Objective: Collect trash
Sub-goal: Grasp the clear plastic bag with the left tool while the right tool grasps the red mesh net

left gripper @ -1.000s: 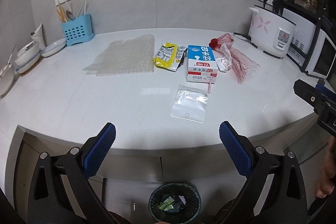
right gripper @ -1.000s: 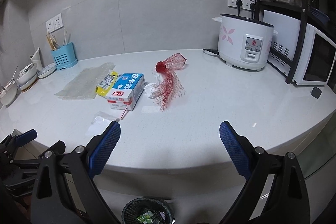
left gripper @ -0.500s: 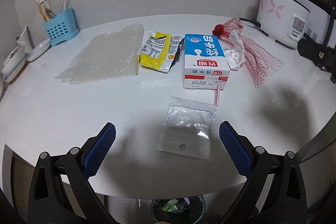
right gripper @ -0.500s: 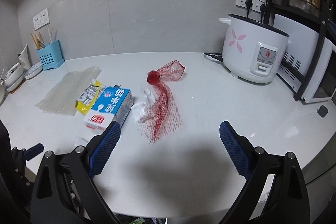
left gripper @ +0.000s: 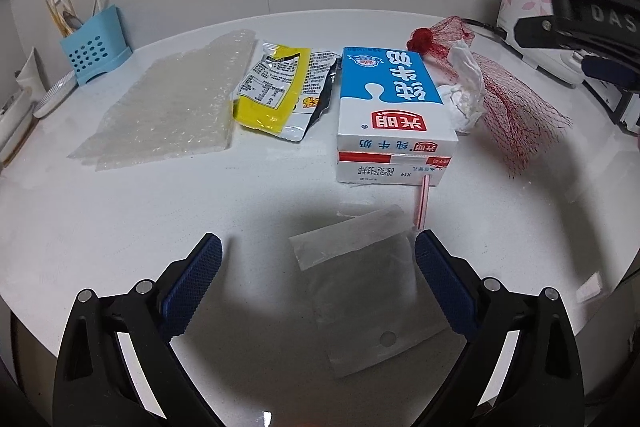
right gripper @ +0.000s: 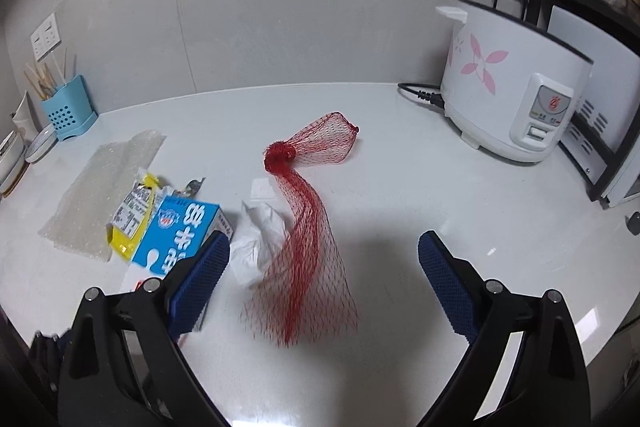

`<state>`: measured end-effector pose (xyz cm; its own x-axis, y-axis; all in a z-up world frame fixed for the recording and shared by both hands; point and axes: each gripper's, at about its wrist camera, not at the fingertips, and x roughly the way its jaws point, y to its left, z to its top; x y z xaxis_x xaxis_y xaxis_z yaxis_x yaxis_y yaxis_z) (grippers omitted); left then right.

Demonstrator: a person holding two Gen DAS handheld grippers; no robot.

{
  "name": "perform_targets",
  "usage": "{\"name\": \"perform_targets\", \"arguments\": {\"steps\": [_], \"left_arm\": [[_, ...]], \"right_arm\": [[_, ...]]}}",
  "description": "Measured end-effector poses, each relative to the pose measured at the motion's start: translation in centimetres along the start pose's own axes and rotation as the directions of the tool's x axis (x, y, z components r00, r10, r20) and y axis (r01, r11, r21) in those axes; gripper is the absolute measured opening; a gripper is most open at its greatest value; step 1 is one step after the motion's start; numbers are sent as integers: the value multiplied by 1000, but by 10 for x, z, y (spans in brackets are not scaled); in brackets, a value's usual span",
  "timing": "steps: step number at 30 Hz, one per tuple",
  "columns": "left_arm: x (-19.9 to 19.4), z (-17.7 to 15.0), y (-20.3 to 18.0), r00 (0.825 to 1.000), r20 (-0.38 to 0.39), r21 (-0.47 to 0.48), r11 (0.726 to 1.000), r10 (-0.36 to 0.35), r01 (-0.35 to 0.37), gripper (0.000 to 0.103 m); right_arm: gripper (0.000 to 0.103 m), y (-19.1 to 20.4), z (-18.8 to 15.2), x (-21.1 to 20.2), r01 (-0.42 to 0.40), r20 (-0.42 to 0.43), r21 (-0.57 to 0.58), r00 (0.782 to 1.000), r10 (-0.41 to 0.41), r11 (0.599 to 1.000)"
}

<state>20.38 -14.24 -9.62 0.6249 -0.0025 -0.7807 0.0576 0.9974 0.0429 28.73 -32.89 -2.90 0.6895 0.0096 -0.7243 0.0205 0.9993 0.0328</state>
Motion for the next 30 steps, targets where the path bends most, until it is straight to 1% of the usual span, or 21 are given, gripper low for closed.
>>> {"name": "perform_targets", "arguments": {"steps": [4, 6, 8, 10, 11, 12, 14, 16, 17, 19, 20, 21, 22, 24, 25, 26, 27, 28, 29, 30], "left_arm": [[-1, 4, 1, 1000, 4, -30, 999, -20, 20, 95], [-1, 6, 1, 1000, 2, -45, 999, -12, 13, 95], [1, 7, 1, 1000, -12, -69, 997, -20, 19, 96], [8, 8, -3, 999, -40, -71, 997, -21, 18, 96], [11, 8, -4, 999, -49, -71, 997, -10, 6, 95], [12, 9, -5, 999, -42, -69, 997, 14, -17, 95], [15, 9, -6, 999, -37, -83, 996, 33, -36, 95], [14, 8, -5, 998, -32, -98, 994, 53, -56, 91], [13, 8, -5, 998, -29, -104, 993, 59, -62, 86], [10, 7, -5, 998, -23, -104, 993, 61, -63, 76], [8, 6, -5, 998, -22, -99, 993, 56, -58, 66], [7, 6, -4, 998, -24, -96, 994, 55, -57, 62], [5, 5, -3, 999, -27, -96, 994, 45, -48, 62], [3, 2, 0, 999, -25, -92, 995, 37, -39, 59], [2, 1, 1, 999, -23, -93, 995, 36, -38, 59], [1, -1, 3, 999, -18, -94, 995, 32, -33, 57], [0, -1, 4, 999, -14, -94, 995, 32, -33, 54], [-1, -2, 6, 999, -13, -95, 995, 32, -33, 53], [-1, -2, 7, 999, -13, -94, 995, 32, -33, 51], [-2, -2, 7, 1000, -14, -95, 995, 26, -27, 51]], "right_arm": [[91, 3, 20, 27, 2, -38, 14, 999, -2, 1000], [91, 5, 32, 44, 0, -65, 13, 998, 1, 1000], [91, 7, 44, 63, -6, -101, 19, 995, 8, 1000], [91, 10, 56, 83, -25, -140, 29, 990, 28, 999], [91, 12, 61, 92, -28, -159, 32, 987, 33, 999], [91, 14, 65, 100, -35, -178, 35, 983, 41, 999], [91, 19, 72, 115, -47, -205, 31, 977, 52, 998], [91, 22, 78, 126, -39, -217, 31, 975, 45, 999], [91, 23, 80, 132, -34, -231, 32, 972, 40, 999], [86, 25, 82, 145, -40, -268, 41, 962, 49, 998], [82, 26, 82, 151, -40, -288, 45, 956, 51, 998], [77, 27, 81, 157, -37, -306, 48, 951, 50, 998], [74, 28, 80, 161, -32, -320, 46, 946, 45, 998], [59, 28, 79, 167, -32, -333, 49, 942, 46, 998], [56, 26, 78, 169, -32, -340, 53, 939, 48, 998], [50, 25, 78, 171, -35, -343, 58, 938, 53, 998], [41, 22, 77, 172, -29, -345, 64, 937, 50, 998], [36, 20, 76, 173, -22, -347, 70, 937, 45, 997], [27, 17, 76, 175, -23, -351, 76, 935, 48, 997], [22, 14, 74, 174, -23, -349, 80, 936, 49, 997]]}}
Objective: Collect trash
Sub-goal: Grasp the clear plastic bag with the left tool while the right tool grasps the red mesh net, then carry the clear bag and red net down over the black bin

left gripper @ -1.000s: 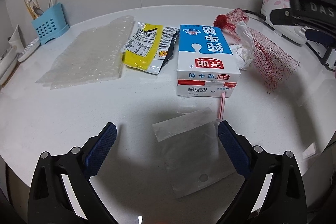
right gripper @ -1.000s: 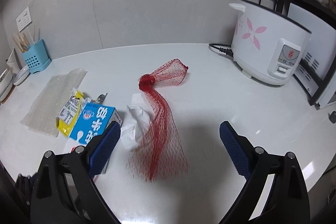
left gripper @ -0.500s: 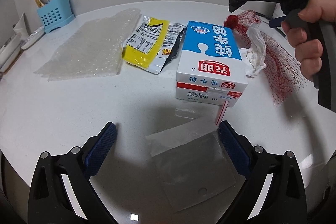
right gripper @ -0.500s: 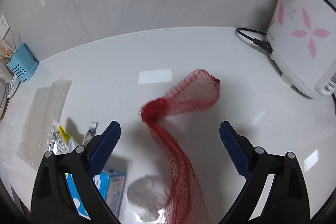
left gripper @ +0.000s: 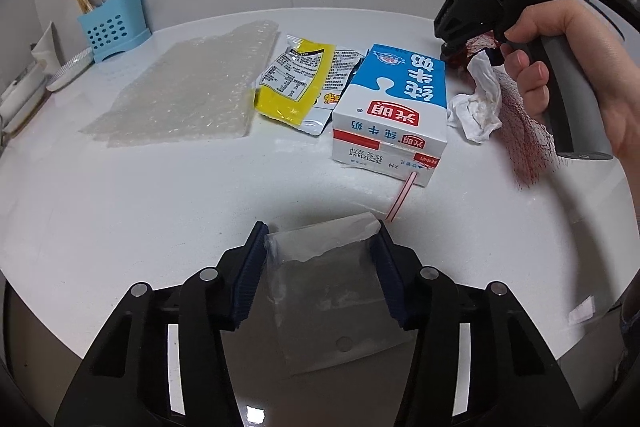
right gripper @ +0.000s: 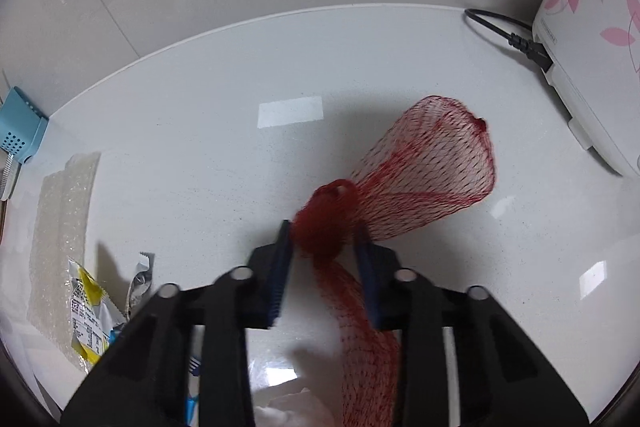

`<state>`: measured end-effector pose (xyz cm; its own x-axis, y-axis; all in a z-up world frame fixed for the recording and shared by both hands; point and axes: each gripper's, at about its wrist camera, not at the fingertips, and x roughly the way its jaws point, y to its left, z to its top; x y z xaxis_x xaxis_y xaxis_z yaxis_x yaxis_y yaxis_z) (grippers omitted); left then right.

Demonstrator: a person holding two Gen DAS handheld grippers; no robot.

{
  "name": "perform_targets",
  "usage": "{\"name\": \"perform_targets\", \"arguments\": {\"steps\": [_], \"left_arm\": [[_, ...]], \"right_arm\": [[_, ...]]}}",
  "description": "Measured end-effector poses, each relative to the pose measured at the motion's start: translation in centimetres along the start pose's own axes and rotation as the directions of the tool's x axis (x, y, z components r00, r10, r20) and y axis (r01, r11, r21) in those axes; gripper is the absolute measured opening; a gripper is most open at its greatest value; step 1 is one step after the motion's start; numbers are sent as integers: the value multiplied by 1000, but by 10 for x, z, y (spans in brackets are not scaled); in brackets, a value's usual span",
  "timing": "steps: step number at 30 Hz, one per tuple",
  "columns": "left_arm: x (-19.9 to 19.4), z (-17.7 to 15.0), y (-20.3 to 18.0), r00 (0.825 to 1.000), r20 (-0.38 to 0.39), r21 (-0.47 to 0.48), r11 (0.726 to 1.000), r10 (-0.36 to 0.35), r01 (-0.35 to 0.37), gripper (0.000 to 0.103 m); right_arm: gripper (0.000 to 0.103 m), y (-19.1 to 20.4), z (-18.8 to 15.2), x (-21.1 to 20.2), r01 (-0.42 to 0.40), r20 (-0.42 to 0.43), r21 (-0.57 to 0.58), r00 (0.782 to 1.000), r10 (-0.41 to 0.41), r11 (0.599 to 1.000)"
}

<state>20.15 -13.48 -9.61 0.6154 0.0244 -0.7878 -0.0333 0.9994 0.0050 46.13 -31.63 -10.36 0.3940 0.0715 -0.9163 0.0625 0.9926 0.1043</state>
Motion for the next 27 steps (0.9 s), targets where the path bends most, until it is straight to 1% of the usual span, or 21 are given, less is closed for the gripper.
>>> {"name": "perform_targets", "arguments": {"steps": [3, 5, 12, 17, 20, 24, 27], "left_arm": [[0, 1, 4, 1000, 6, 6, 1000, -3, 3, 50], [0, 0, 6, 1000, 12, 6, 1000, 1, -1, 50], [-4, -2, 14, 1000, 27, 0, 1000, 9, -9, 50], [-9, -1, 22, 999, 35, -13, 1000, 4, -3, 50], [-11, 4, 24, 999, 36, -9, 1000, -15, 15, 50], [-20, 12, 27, 998, 58, -4, 1000, -8, 8, 50], [-29, 18, 30, 998, 69, -2, 1000, -6, 7, 50]], "right_arm": [[16, -11, -5, -4, 8, 18, 4, 1000, -8, 1000], [15, -15, -7, -9, 10, 31, 6, 999, -11, 1000], [14, -29, -17, -33, 19, 70, 21, 997, -20, 1000], [14, -43, -27, -60, 40, 103, 28, 994, -43, 999], [14, -49, -32, -76, 52, 129, 35, 990, -56, 998], [14, -53, -33, -92, 55, 151, 37, 987, -60, 998], [14, -54, -40, -109, 62, 163, 33, 984, -67, 998]]}}
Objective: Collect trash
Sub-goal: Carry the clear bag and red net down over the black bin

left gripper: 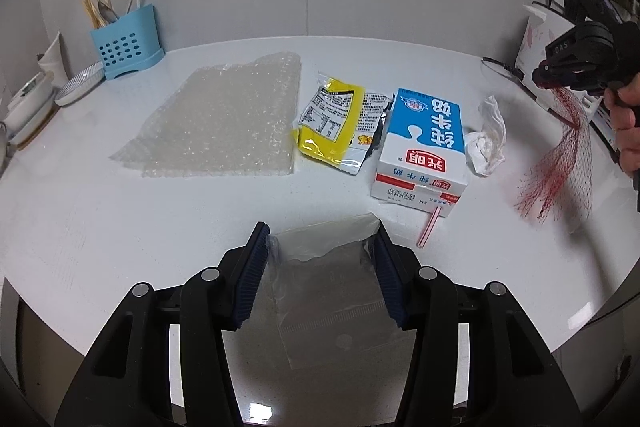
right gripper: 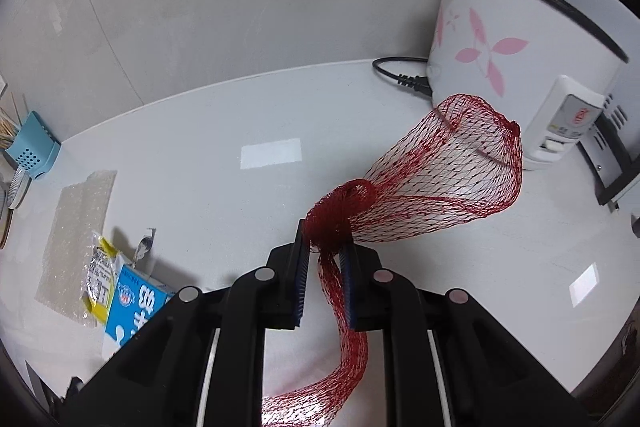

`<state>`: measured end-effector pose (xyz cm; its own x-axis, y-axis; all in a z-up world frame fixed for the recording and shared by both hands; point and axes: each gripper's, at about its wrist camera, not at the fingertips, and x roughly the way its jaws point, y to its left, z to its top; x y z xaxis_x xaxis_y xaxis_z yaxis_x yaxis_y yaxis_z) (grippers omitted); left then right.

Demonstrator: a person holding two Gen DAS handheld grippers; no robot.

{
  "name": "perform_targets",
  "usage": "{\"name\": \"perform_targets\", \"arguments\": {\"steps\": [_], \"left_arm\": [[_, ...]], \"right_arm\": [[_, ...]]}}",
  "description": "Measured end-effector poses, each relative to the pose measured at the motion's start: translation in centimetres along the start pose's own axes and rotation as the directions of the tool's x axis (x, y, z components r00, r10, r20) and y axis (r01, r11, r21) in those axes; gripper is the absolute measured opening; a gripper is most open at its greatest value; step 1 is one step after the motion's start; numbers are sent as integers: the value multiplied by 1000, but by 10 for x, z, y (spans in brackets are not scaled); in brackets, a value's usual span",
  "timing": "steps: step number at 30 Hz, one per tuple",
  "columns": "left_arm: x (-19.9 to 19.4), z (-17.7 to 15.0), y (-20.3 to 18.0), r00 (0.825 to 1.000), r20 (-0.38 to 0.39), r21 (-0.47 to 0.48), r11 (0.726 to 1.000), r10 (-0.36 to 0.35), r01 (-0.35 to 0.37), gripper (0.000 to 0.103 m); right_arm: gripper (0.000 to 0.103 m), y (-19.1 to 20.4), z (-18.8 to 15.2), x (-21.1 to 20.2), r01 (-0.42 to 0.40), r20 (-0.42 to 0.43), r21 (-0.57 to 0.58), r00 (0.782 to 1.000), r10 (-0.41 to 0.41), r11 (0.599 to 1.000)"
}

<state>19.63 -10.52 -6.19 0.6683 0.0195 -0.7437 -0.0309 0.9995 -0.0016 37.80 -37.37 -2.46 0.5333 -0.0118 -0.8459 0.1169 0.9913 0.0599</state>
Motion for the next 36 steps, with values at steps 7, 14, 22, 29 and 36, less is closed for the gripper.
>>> {"name": "perform_targets", "arguments": {"steps": [7, 14, 22, 29, 36], "left_arm": [[-28, 9, 1, 999, 39, 3, 1000, 5, -5, 50], [-57, 8, 1, 997, 80, 1, 1000, 4, -4, 50], [-98, 1, 5, 992, 128, 3, 1000, 12, -13, 50], [-134, -11, 10, 986, 169, 4, 1000, 15, -16, 50], [-163, -31, 14, 980, 198, 7, 1000, 6, -7, 50]], "right_arm": [[13, -8, -14, -46, -15, 52, -18, 999, 16, 1000], [13, -1, -39, -91, -55, 103, -42, 993, 59, 998], [13, 14, -75, -142, -74, 178, -88, 980, 89, 993], [13, 25, -115, -184, -96, 246, -132, 961, 126, 987], [13, 38, -174, -206, -132, 275, -176, 945, 177, 976]]}}
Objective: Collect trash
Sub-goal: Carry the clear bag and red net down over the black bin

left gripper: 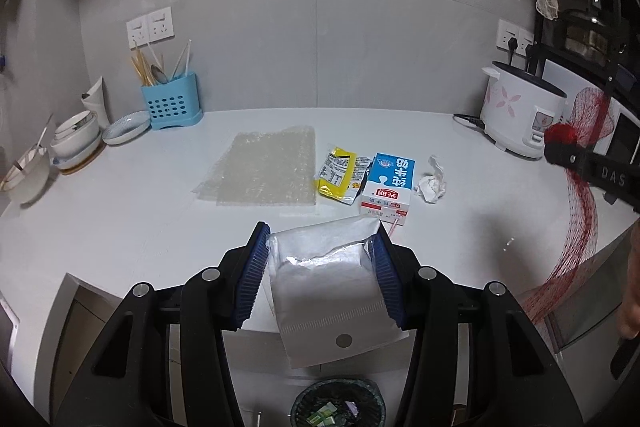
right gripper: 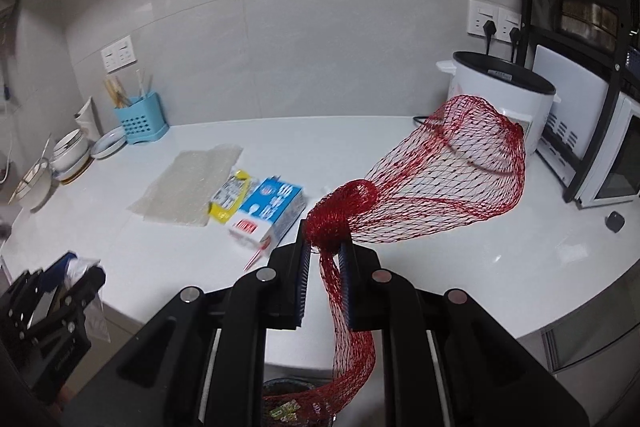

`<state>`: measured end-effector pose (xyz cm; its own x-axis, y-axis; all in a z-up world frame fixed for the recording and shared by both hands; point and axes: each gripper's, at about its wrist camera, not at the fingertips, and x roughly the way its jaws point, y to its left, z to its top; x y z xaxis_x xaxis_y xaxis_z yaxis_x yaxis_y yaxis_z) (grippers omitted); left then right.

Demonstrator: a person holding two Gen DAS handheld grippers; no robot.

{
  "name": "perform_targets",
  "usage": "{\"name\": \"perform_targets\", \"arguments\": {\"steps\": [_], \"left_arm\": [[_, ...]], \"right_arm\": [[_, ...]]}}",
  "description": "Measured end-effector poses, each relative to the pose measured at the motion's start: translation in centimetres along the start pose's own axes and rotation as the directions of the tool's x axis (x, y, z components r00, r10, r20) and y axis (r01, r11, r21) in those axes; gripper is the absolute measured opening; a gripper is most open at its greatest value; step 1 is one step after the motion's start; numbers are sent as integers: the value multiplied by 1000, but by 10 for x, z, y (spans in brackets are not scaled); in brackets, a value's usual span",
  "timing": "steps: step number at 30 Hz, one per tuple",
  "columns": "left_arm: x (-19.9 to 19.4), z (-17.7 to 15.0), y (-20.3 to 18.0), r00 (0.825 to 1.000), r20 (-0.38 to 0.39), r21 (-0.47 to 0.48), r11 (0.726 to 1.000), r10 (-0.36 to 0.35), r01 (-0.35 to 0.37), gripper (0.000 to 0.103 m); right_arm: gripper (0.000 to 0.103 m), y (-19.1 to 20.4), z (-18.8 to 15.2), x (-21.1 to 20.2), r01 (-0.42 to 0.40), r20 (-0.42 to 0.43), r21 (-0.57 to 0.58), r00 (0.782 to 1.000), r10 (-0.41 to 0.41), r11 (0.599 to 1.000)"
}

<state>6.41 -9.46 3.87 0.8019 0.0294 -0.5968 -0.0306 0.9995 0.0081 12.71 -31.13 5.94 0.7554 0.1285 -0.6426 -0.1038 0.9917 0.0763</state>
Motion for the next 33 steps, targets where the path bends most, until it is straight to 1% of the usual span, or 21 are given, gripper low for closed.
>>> {"name": "perform_targets", "arguments": {"steps": [4, 7, 11, 15, 18, 21, 26, 28, 30, 33], "left_arm": [[-14, -15, 3, 1000, 6, -3, 1000, -17, 17, 50], [-22, -31, 6, 1000, 11, -10, 1000, -26, 26, 50], [-36, -53, 10, 999, 32, -13, 999, -29, 30, 50], [-51, -78, 16, 997, 38, -35, 997, -62, 63, 50], [-62, -97, 17, 996, 53, -33, 997, -70, 72, 50], [-70, -116, 17, 995, 61, -33, 996, -82, 84, 50], [-74, -147, 19, 995, 72, -38, 996, -74, 77, 50], [-74, -159, 21, 993, 78, -42, 995, -91, 94, 50], [-72, -171, 22, 994, 81, -36, 996, -79, 82, 50], [-65, -191, 22, 993, 71, -33, 995, -92, 95, 50]], "right_arm": [[13, 12, -31, -14, -13, 33, -12, 999, 13, 1000], [13, 17, -53, -24, -54, 42, 5, 998, 54, 999], [13, 30, -84, -41, -54, 85, -9, 995, 55, 998], [13, 43, -118, -55, -86, 105, -18, 991, 88, 996], [13, 58, -143, -66, -59, 143, -56, 988, 66, 997], [13, 66, -165, -75, -78, 159, -58, 984, 87, 995], [13, 81, -198, -82, -71, 167, -81, 982, 83, 994], [13, 87, -211, -81, -57, 167, -97, 983, 73, 994], [13, 92, -225, -77, -53, 164, -110, 984, 70, 993], [13, 94, -248, -68, -23, 157, -111, 987, 40, 994]]}}
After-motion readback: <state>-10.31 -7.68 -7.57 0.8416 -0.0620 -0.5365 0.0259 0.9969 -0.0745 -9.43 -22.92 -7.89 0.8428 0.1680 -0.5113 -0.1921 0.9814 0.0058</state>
